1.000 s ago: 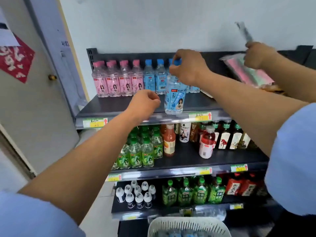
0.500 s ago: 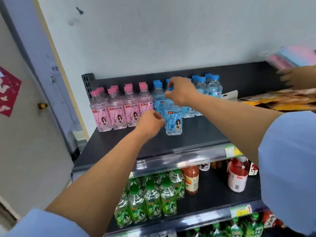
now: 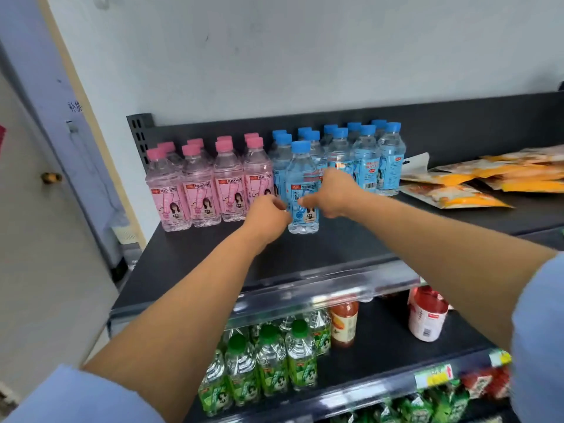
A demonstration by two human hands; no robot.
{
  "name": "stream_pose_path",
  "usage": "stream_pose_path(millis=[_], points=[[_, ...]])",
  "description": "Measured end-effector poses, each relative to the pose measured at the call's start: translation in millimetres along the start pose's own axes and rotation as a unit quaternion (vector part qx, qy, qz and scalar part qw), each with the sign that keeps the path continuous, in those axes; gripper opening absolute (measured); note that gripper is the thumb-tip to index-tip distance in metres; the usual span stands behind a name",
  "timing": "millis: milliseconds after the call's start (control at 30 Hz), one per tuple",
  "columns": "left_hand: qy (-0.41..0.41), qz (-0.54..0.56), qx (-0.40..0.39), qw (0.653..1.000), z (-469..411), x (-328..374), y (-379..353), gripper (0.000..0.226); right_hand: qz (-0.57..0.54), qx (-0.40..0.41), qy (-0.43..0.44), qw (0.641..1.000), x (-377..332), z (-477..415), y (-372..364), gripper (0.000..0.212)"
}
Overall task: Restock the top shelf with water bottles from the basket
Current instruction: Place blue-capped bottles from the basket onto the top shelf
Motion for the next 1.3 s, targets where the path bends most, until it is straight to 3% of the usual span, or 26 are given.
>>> stream_pose_path(millis=[67, 200, 433, 567, 733, 833, 933, 1067, 1200, 1300], points=[[0.009, 0.006, -0.005, 1.000, -0.6, -1.9, -1.3, 0.029, -0.030, -0.018, -0.003, 0.999, 5.6, -3.5, -14.3, 0.038], [0.017, 0.004, -0.005, 1.000, -6.4, -3.8, -1.4, 0.036, -0.054, 0.018, 0.000, 0.998, 3.9, -17.1, -24.2, 0.059], [0.011, 0.024, -0.024, 0.999, -18.6, -6.6, -5.4, 0.039, -0.039, 0.053, -0.005, 0.998, 5.8, -35.8, -33.9, 0.039], [0.019, 0.036, -0.024, 0.999, -18.2, -9.3, -9.7, 0.042, -0.040, 0.052, 0.014, 0.998, 12.6, -30.0, -30.3, 0.040], [-0.002, 0.052, 0.069, 0.996, -3.4, 4.2, -1.2, 0.034, -0.060, 0.070, 0.057, 0.994, 25.6, 3.8, -5.3, 0.045], [-0.062, 0.082, 0.097, 0.990, 28.0, 26.8, -5.4, 0.022, -0.081, 0.100, 0.084, 0.988, 40.4, 39.4, 16.0, 0.032], [-0.102, 0.080, 0.052, 0.990, 80.0, 43.9, -33.4, 0.029, -0.093, 0.131, 0.094, 0.983, 68.9, 88.0, 26.1, 0.021], [-0.080, 0.052, -0.060, 0.994, 166.1, 18.7, -111.3, 0.032, -0.077, 0.135, 0.079, 0.985, 141.1, 164.6, 9.2, 0.019], [-0.001, 0.019, -0.141, 0.990, 244.7, -48.6, -191.4, 0.027, -0.046, 0.044, 0.023, 0.998, 236.1, 233.9, -48.1, 0.019], [0.073, -0.005, -0.200, 0.977, 291.8, -104.6, -240.2, 0.032, 0.018, -0.074, -0.037, 0.996, 303.4, 273.5, -106.6, 0.021]])
Point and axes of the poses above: each hand's wrist, its own z-axis away from the middle knuckle, its own y-axis out of the back of the hand, x = y × z, the point moved 3 cm from there along -z, towards the middle knuckle, and after that the axes turned 2 degrees about x, right-handed, at the moved point
